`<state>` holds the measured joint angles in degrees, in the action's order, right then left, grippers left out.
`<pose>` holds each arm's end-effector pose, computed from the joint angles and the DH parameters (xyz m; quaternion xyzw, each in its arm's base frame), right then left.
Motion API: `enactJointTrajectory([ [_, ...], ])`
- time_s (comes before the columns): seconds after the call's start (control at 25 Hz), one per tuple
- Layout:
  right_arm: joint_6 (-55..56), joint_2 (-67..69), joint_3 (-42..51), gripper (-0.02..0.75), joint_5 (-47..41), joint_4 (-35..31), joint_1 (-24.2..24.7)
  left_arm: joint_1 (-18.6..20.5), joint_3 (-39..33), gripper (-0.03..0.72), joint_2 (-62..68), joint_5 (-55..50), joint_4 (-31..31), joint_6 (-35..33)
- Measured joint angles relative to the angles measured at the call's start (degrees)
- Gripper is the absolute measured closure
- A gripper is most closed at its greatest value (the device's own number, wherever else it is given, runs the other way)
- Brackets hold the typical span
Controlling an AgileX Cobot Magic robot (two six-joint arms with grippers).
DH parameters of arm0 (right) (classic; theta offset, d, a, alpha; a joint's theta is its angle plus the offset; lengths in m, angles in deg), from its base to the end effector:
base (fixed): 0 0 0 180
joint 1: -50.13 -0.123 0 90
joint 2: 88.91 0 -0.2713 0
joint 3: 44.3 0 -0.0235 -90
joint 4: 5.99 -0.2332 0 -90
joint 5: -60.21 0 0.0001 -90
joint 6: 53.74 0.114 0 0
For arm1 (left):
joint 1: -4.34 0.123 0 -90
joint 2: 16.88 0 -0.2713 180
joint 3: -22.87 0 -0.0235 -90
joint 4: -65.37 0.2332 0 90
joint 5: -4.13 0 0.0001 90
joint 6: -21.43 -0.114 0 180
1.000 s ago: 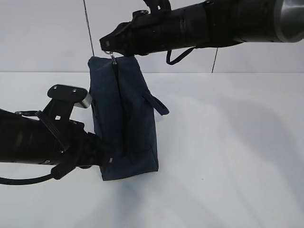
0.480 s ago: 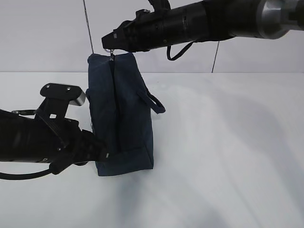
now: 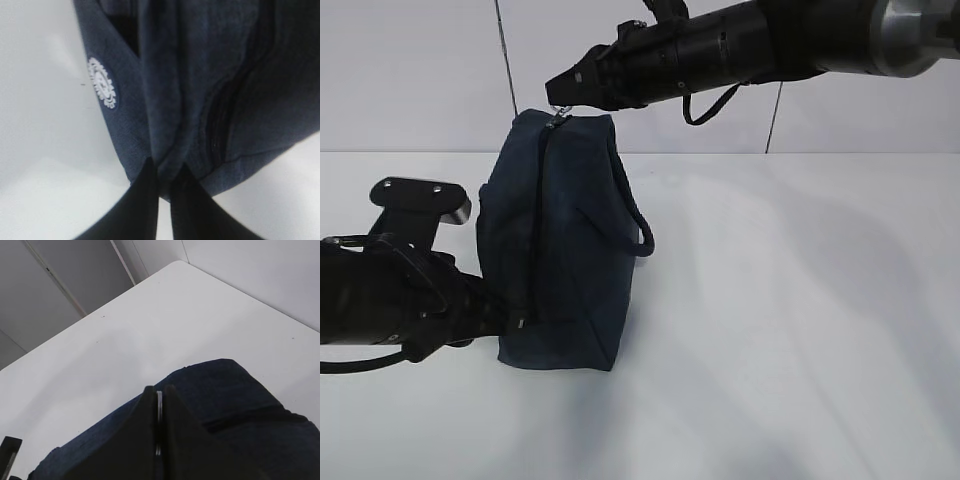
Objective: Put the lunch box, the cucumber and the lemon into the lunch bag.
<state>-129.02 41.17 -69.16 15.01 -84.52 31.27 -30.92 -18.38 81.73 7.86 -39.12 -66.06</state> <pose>0.4277 0.2300 0.2554 -0.3325 0.7416 0.3895 0.4332 0.2334 -0.1563 0.1400 0.1387 0.9314 -0.1211 0.3141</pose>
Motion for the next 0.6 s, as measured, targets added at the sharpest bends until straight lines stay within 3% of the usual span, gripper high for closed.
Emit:
enactJointTrajectory([
  [0.6,-0.12,3.49,-4.72,0.717,0.3,1.0,1.77,0.0,-0.63,0.676,-4.63,4.58,0.0,-0.1],
])
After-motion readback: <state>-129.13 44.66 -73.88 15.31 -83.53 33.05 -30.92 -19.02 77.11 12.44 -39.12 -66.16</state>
